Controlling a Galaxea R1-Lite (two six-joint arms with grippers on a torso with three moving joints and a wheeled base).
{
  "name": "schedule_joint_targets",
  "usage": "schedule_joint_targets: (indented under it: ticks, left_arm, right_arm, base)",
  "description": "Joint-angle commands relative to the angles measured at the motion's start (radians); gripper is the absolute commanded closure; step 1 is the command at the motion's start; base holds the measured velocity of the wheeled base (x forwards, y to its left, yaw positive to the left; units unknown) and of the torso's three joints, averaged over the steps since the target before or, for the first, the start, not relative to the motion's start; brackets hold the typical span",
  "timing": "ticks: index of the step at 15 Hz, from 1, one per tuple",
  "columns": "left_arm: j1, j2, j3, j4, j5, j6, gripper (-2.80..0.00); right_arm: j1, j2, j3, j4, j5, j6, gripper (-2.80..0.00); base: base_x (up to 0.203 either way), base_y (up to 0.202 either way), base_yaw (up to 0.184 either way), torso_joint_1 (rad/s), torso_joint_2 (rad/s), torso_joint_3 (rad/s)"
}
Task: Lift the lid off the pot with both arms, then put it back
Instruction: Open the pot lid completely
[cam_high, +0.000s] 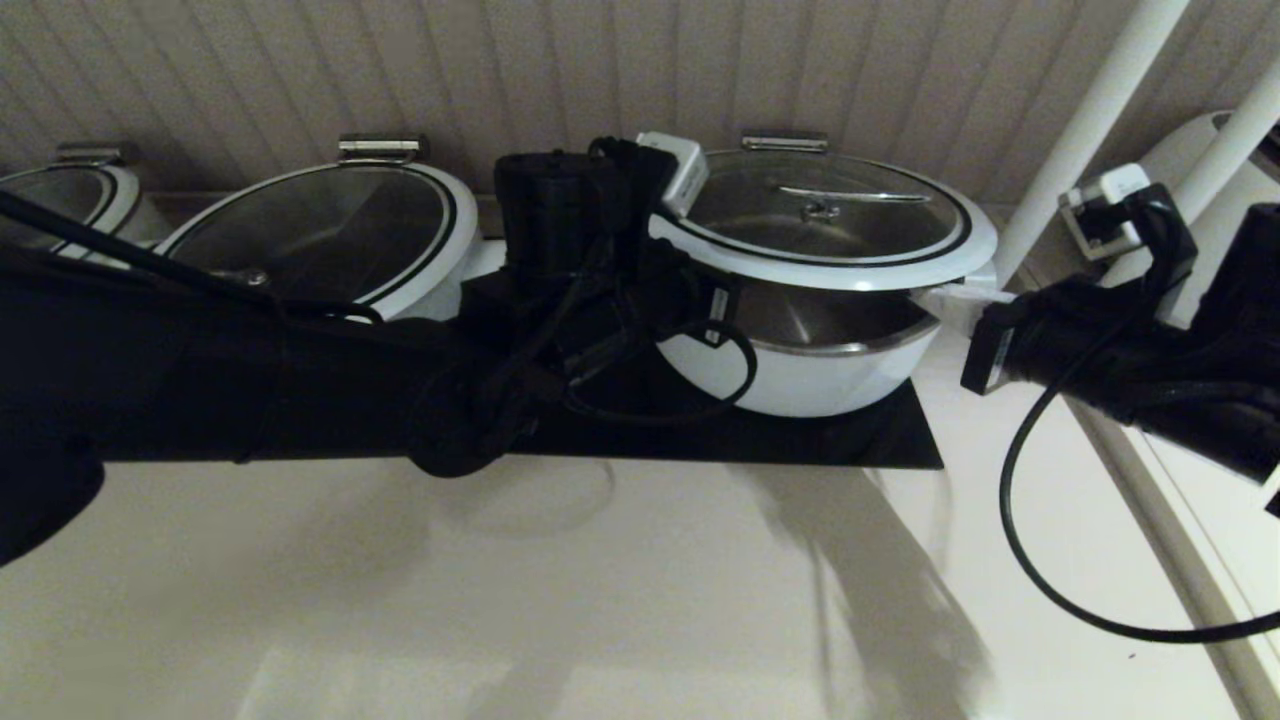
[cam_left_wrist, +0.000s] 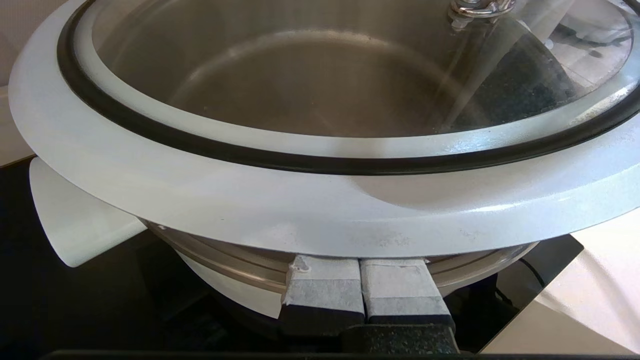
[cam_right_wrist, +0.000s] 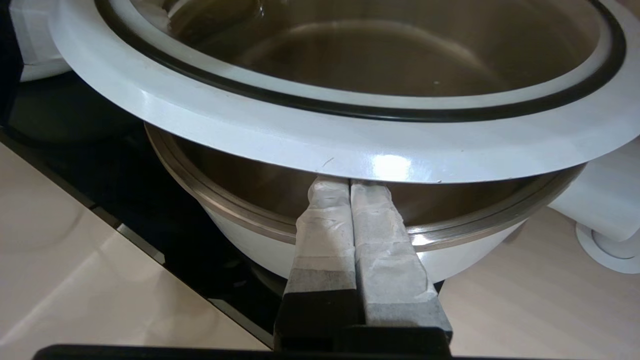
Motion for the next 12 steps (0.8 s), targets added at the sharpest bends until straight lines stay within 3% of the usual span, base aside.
schedule_joint_targets:
  ticks: [1,12]
  left_arm:
    - [0.0,0.004,-0.001,-0.005,0.002,0.001,0.0]
    - [0.0,0.009,-0.003,-0.005,0.002,0.001,0.0]
  right_arm:
    - [0.0,0.0,0.003,-0.005,0.001,-0.002,0.0]
    - [0.0,0.008,0.013,-0.008,0.002,-0.007,0.0]
  base:
    - [0.0,0.0,0.0,0.0,0.0,0.0]
    - [0.0,0.0,0.0,0.0,0.0,0.0]
